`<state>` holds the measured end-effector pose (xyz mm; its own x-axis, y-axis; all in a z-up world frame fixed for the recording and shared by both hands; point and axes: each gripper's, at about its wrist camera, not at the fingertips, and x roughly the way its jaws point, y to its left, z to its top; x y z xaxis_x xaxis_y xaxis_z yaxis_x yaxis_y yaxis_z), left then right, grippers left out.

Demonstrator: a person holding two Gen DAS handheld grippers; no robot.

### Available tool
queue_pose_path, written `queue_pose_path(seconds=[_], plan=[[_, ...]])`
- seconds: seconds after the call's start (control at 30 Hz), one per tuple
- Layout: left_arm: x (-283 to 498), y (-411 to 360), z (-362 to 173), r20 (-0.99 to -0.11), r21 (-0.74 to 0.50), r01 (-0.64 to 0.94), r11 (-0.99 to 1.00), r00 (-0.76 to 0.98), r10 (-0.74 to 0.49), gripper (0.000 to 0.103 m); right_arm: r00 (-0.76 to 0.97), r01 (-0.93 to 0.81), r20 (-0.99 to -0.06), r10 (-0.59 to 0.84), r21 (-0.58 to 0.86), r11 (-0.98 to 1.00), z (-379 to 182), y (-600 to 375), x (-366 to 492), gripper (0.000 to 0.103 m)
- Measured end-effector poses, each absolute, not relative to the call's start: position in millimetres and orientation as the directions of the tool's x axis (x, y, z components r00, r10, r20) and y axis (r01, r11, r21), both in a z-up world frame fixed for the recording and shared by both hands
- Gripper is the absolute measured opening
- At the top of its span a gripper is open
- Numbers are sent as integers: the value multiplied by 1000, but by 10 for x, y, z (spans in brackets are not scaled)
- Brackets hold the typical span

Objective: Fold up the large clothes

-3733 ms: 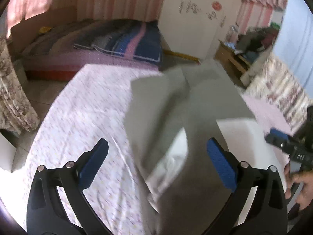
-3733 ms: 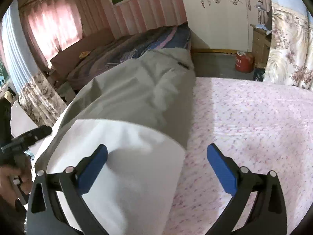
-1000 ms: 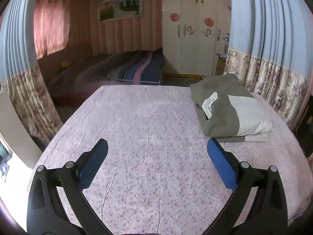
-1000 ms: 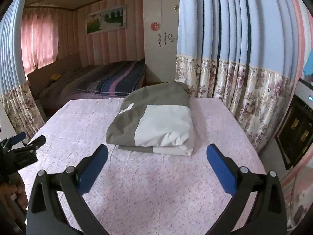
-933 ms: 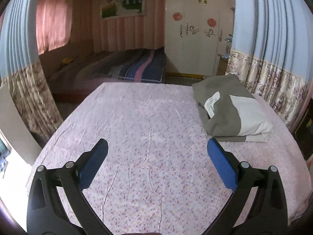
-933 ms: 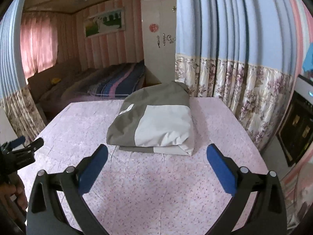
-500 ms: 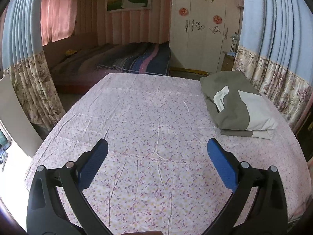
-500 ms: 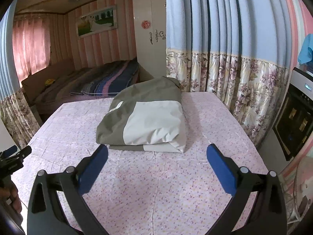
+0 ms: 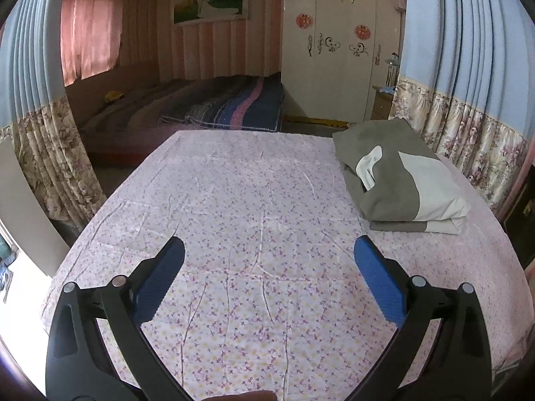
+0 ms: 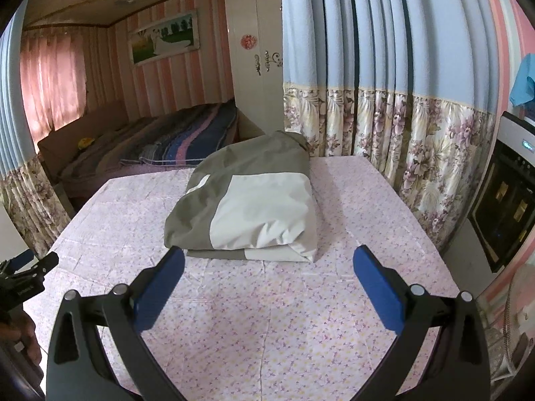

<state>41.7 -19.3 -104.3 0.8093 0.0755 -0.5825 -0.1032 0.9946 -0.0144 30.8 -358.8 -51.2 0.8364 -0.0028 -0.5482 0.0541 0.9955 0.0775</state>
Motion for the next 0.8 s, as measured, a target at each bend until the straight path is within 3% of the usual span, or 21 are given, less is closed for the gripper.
queue_pose_path(seconds=[0.8], plan=[[406, -187, -1010, -574, -12, -108, 994, 815, 81, 100, 835, 44, -551, 4, 74, 996, -576, -3556, 350, 101]])
